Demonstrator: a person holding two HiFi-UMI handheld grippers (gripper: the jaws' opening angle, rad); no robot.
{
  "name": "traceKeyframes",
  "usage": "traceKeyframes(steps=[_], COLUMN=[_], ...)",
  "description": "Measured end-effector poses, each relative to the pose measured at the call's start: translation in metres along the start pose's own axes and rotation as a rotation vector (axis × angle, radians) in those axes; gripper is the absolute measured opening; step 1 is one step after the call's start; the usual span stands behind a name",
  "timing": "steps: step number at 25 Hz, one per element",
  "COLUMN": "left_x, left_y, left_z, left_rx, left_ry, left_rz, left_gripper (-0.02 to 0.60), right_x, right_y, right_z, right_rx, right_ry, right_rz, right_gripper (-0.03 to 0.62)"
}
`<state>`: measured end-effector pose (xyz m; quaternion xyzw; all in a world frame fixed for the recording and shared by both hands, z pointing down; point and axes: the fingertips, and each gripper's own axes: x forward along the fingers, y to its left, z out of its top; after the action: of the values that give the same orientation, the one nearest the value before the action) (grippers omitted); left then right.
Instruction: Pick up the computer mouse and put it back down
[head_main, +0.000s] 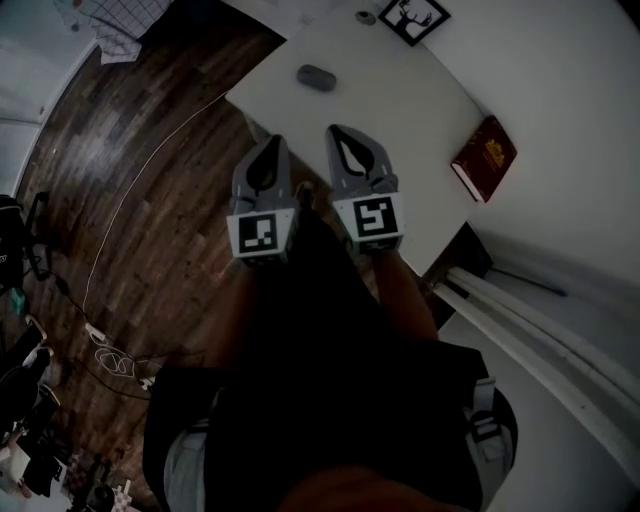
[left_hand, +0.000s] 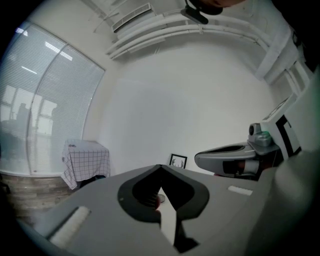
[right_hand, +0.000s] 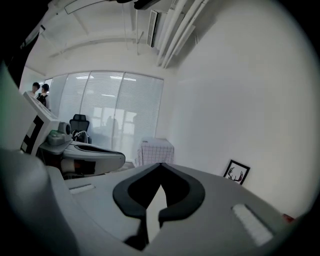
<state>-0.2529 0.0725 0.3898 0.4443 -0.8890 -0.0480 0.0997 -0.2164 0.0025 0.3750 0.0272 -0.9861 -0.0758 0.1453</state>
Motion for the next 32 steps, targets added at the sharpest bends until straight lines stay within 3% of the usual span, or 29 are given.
traceKeyframes(steps=[7, 16, 26, 29, 32], left_x=[0.072, 0.146, 0.189, 0.201, 0.209], left_y=[0.016, 0.028, 0.030, 0.026, 0.027], left_z=[-0.011, -0.066, -0.110, -0.118, -0.126], left_rx=[0.014, -0.038, -0.045, -0.039, -0.042], left_ry=[0.059, 0.202, 0.301, 0.320, 0.335], left_rz=[0.011, 0.013, 0.014, -0.001, 0.001], left_gripper=[0.000, 0.000, 0.000, 0.000, 0.000], right_x=[0.068, 0.135, 0.188, 0.203, 0.218], right_y=[-0.037, -0.070, -0.105, -0.114, -0.125], right_z=[-0.025, -0.078, -0.151, -0.173, -0.187], right_rx=[-0.041, -0.043, -0.015, -0.017, 0.009], right_ry=[0.096, 0.230, 0.383, 0.450, 0.480], right_rz=[0.055, 0.113, 0.199, 0.222, 0.230], right_gripper=[0.014, 0.014, 0.020, 0.075, 0.082])
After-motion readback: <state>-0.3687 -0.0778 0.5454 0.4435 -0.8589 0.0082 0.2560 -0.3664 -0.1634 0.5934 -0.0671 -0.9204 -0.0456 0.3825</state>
